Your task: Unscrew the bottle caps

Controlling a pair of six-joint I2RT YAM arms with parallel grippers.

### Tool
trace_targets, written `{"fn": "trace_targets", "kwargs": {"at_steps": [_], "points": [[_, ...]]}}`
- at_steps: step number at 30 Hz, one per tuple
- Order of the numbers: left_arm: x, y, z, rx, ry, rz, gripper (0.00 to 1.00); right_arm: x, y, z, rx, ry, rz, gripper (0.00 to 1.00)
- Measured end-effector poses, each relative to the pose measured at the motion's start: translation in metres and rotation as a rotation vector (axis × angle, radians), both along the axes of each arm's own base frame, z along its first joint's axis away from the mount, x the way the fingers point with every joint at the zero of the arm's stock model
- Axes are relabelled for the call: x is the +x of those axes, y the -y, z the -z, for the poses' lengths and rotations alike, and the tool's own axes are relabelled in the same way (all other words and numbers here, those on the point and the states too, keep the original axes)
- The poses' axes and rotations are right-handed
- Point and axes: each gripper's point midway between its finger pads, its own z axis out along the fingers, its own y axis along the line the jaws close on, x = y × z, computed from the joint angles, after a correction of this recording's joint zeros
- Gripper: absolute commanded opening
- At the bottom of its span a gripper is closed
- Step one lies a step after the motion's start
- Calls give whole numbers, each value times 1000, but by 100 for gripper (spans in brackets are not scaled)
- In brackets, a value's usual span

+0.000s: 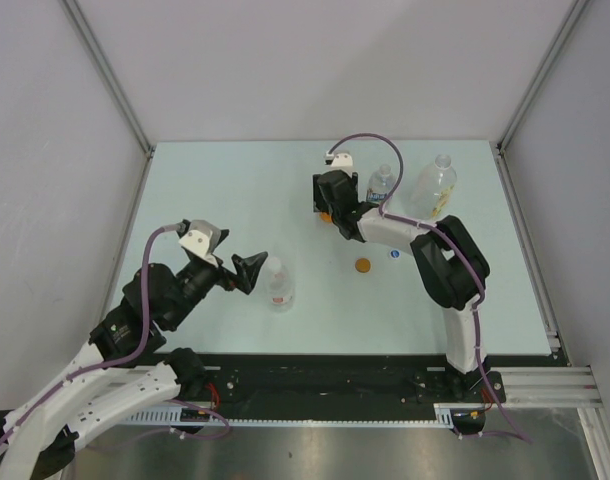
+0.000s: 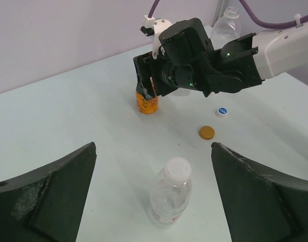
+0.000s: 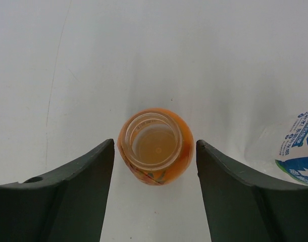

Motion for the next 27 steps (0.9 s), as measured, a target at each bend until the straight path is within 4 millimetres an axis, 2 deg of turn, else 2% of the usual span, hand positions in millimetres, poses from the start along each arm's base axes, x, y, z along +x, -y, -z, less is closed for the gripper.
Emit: {"fn": "trace_targets", "kwargs": {"at_steps": [6, 10, 14, 18, 21, 24, 27], "points": [[0, 0, 0, 0, 0, 1, 100, -7, 0, 5, -22, -26, -5, 76], [0, 0, 1, 2, -2, 2, 100, -9, 0, 2, -21, -28, -6, 77], [0, 1, 2, 3, -3, 2, 100, -13, -2, -20, -1, -2, -12, 78], [1, 2, 4, 8, -10, 2, 100, -25, -6, -56, 31, 42, -25, 78], [3, 2, 5, 5, -18, -5, 100, -51, -6, -79, 58, 67, -40, 78], [5, -3, 4, -8, -23, -42, 100, -96, 3, -103, 80, 90, -67, 78], [12, -13, 2, -27, -23, -117, 100, -141, -5, -135, 144, 122, -174, 77]]}}
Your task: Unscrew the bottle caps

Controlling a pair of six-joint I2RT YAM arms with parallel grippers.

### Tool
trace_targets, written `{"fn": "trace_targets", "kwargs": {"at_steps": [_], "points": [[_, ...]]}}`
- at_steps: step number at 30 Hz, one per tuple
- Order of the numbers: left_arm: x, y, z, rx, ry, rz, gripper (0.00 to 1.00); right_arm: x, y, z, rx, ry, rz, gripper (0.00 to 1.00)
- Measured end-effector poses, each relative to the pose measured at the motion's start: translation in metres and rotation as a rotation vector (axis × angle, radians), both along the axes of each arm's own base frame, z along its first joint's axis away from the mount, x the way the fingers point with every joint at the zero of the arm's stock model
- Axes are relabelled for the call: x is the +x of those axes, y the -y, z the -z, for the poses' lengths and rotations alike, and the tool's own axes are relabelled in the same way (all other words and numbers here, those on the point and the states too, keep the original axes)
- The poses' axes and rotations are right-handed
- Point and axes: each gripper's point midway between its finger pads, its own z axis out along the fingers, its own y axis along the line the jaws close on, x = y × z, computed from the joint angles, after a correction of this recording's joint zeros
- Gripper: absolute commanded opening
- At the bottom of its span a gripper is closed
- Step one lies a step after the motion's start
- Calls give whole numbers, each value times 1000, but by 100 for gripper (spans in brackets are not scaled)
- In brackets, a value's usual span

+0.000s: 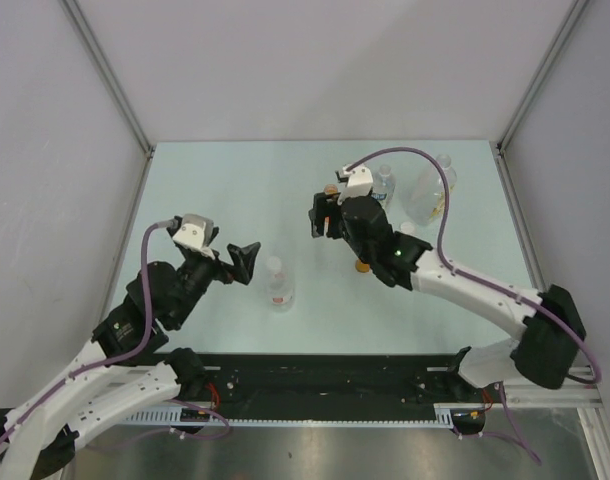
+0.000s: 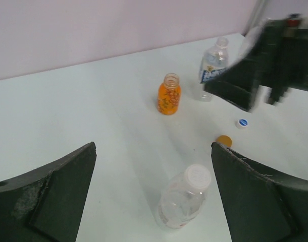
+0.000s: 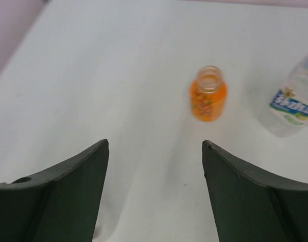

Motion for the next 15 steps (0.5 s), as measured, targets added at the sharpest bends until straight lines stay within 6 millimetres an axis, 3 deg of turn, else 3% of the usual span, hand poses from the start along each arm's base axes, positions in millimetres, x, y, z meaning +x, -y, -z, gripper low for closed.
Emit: {"fn": "trace_targets", "kwargs": {"at_steps": [4, 8, 11, 15], "points": [[13, -14, 8, -23, -44, -120, 100, -57, -27, -48, 128, 42, -217, 78], [31, -38, 30, -64, -139, -262, 99, -104, -51, -79, 212, 75, -394, 79], [37, -56, 48, -106, -208, -341, 100, -134, -72, -82, 229, 71, -508, 80], [39, -66, 65, -156, -279, -384, 100, -150, -86, -67, 197, 44, -569, 80]]}}
